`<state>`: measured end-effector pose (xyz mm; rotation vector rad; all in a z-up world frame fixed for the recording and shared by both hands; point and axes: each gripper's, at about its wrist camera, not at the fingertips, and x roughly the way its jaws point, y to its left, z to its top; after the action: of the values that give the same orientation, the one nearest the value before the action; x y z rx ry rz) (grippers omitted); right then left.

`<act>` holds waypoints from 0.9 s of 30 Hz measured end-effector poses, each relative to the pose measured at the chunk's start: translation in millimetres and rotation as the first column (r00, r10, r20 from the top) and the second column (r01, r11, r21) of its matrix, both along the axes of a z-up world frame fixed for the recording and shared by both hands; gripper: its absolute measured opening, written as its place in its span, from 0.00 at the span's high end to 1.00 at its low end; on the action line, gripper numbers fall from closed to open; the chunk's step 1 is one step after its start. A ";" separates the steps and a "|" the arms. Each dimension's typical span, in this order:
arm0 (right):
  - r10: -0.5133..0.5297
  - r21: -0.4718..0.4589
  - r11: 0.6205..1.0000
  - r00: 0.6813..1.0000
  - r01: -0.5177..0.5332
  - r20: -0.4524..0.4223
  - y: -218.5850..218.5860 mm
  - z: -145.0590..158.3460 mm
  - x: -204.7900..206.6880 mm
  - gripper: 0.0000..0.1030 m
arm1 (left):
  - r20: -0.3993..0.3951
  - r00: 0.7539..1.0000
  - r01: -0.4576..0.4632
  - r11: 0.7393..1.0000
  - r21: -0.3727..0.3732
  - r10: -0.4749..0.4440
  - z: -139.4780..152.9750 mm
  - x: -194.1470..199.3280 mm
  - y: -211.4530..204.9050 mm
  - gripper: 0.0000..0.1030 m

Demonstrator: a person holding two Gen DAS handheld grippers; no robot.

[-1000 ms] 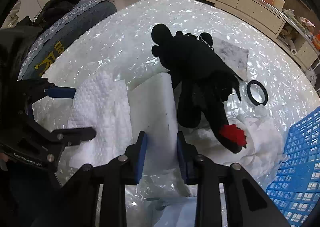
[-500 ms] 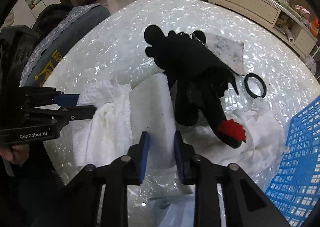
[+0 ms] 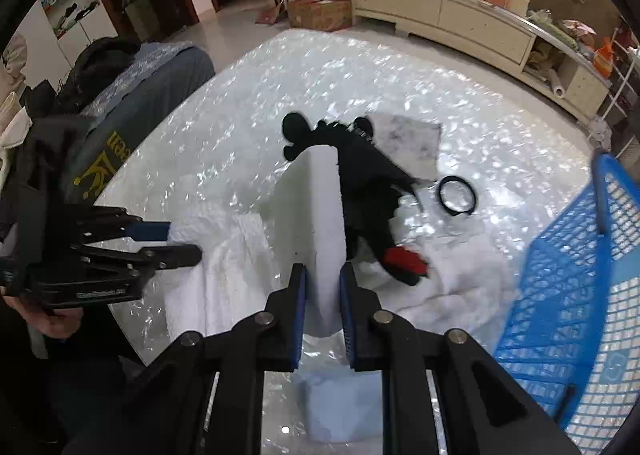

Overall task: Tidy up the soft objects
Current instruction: 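Carry the foam block into the blue basket with the right gripper while the left gripper grasps the white towel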

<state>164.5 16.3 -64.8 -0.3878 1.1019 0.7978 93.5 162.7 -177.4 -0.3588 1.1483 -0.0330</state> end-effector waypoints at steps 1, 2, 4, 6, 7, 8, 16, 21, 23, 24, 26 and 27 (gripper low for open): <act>-0.006 0.004 1.000 1.000 0.006 0.005 -3.6 3.8 0.9 0.85 | -0.005 1.000 0.002 1.000 0.003 -0.002 -1.9 0.7 0.1 0.67; -0.015 0.010 1.000 1.000 0.015 0.008 -7.9 8.3 2.4 0.85 | -0.012 1.000 0.003 1.000 0.008 -0.002 -4.3 2.9 -0.6 0.67; -0.038 0.024 0.999 0.999 0.037 0.017 -16.1 16.3 5.5 0.85 | -0.021 1.000 0.008 1.000 0.016 -0.007 -7.9 6.5 -1.6 0.67; -0.057 0.039 0.998 0.998 0.056 0.025 -21.5 25.5 8.7 0.85 | -0.025 1.000 0.007 1.000 0.009 -0.007 -10.5 8.5 -0.1 0.64; -0.066 0.042 0.997 0.997 0.065 0.032 -26.6 31.0 9.2 0.85 | -0.029 1.000 0.006 1.000 0.006 -0.005 -11.9 9.5 0.9 0.63; -0.075 0.043 0.996 0.996 0.074 0.042 -29.9 35.0 10.0 0.85 | -0.033 0.999 0.004 1.000 0.002 -0.004 -13.7 10.6 1.9 0.60; -0.213 0.069 0.976 0.973 0.207 0.093 -87.7 67.3 29.0 0.85 | -0.014 1.000 0.012 0.997 0.078 -0.011 -15.1 14.9 0.6 0.29; -0.347 0.065 0.937 0.933 0.342 0.094 -136.8 70.1 47.2 0.85 | -0.020 1.000 0.026 0.992 0.120 -0.024 -17.7 22.0 -0.8 0.22; -0.385 0.054 0.923 0.919 0.382 0.084 -151.3 67.0 50.4 0.85 | -0.033 0.999 0.040 0.992 0.122 -0.036 -17.6 25.8 -1.6 0.23; -0.402 0.045 0.915 0.913 0.400 0.074 -158.5 63.1 52.2 0.85 | -0.041 0.998 0.054 0.991 0.122 -0.050 -17.2 28.7 -2.9 0.23; -0.425 0.026 0.905 0.904 0.425 0.053 -167.3 55.8 53.5 0.84 | -0.057 0.995 0.085 0.989 0.118 -0.078 -15.9 34.8 -5.2 0.30; -0.433 0.019 0.902 0.901 0.432 0.040 -170.9 50.5 53.6 0.84 | -0.063 0.994 0.095 0.989 0.115 -0.088 -15.3 36.7 -6.7 0.38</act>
<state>218.1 -154.6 -14.3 -0.1389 1.0904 0.3966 130.2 156.0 -192.7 -0.2028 1.2174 -0.0351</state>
